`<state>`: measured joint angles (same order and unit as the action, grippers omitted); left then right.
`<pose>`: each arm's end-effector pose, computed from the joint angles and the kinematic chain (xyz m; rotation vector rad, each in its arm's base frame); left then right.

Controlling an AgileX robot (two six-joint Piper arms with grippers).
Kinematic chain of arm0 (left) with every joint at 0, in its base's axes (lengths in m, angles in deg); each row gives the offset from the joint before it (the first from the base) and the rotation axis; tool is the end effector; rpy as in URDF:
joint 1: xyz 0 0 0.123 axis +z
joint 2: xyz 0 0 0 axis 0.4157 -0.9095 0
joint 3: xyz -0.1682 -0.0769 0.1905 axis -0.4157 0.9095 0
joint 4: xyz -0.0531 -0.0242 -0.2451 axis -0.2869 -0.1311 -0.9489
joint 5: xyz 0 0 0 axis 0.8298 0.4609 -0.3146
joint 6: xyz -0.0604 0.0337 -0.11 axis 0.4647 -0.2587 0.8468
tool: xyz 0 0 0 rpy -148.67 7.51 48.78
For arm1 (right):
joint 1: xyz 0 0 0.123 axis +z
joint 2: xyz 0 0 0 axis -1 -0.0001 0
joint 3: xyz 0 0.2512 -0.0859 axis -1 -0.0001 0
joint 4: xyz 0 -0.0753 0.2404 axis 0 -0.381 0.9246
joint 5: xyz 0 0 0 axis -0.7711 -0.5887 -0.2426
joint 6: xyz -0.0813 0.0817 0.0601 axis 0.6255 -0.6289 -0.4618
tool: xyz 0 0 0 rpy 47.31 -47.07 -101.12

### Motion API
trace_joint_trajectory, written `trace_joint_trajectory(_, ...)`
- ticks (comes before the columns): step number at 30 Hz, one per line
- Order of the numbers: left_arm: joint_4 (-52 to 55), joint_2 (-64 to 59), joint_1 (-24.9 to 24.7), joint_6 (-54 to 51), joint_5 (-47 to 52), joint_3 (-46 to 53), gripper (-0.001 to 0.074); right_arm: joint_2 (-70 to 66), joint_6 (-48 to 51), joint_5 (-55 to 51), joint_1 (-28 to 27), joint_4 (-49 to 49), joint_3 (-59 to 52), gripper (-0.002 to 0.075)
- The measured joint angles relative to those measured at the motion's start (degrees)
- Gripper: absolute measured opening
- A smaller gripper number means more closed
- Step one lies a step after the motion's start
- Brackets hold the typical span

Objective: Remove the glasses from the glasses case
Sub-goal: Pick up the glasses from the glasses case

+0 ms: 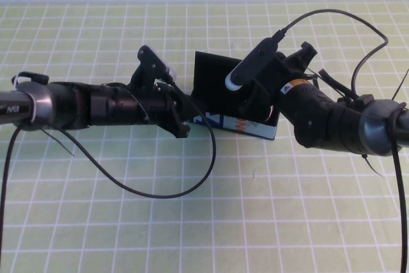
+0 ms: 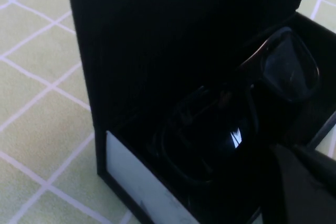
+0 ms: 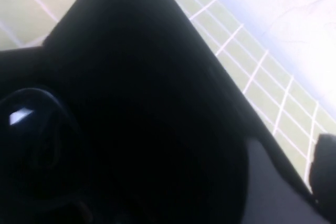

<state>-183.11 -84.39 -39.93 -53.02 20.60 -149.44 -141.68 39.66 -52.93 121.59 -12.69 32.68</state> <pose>0.4025 -0.2068 0.1162 1.0459 1.8089 -0.8106 0.4122 0.2231 0.1580 -0.8941 1.6511 -0.2147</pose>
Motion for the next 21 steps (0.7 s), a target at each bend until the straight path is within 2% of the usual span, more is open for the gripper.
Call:
trace_joint_trajectory(10, -0.81, -0.59, 0.00, 0.42, -0.03, -0.26, -0.0004, -1.09, 0.21, 3.37, 0.00, 0.89, 0.10, 0.0165)
trace_joint_trajectory(16, -1.36, -1.14, 0.00, 2.21, 0.45, -0.52, -0.0004, 0.63, 0.21, 1.72, 0.11, 4.93, -0.02, 0.0213)
trace_joint_trajectory(21, -1.36, -1.14, 0.00, 2.49, 0.57, -0.52, -0.0004, 4.71, 0.21, -3.12, -0.01, 7.06, -0.02, 0.0223)
